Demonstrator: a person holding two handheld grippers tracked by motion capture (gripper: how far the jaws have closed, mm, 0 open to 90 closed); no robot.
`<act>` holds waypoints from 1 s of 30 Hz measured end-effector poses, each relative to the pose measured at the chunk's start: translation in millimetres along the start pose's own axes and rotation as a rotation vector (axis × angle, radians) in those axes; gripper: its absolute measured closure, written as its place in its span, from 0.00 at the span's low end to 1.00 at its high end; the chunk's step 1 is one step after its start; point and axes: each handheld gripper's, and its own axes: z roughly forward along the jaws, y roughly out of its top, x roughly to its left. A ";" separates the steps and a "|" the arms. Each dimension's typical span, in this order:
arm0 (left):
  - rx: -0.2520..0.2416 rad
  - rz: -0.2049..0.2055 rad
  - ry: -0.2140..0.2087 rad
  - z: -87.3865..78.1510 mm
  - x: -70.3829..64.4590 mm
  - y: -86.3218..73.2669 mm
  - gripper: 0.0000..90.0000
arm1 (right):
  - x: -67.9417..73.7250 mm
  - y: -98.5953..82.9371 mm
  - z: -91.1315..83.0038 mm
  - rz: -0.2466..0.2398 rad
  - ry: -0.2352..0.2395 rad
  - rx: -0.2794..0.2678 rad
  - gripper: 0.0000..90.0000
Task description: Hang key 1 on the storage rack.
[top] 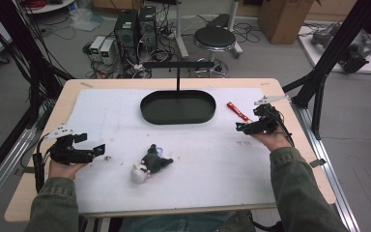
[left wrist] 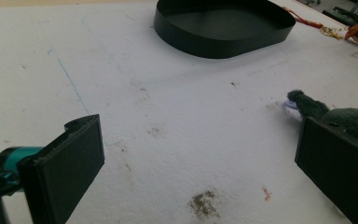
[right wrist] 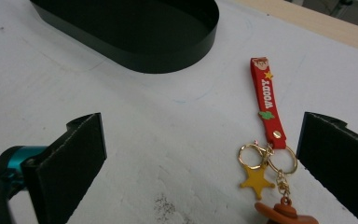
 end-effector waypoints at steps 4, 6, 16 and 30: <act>-0.001 -0.004 -0.002 -0.2 0.2 0.1 0.02 | -5.6 7.2 9.5 -0.003 0.003 0.030 0.00; 0.000 -0.003 0.002 0.5 0.1 -0.1 0.02 | -9.5 10.3 13.4 0.011 0.016 0.034 0.00; 0.010 0.004 0.000 2.1 -0.4 -0.1 0.02 | -25.2 31.6 41.8 -0.015 0.037 0.159 0.00; 0.013 0.005 0.000 1.5 0.2 -0.4 0.02 | -58.9 37.2 82.7 0.053 0.038 0.222 0.01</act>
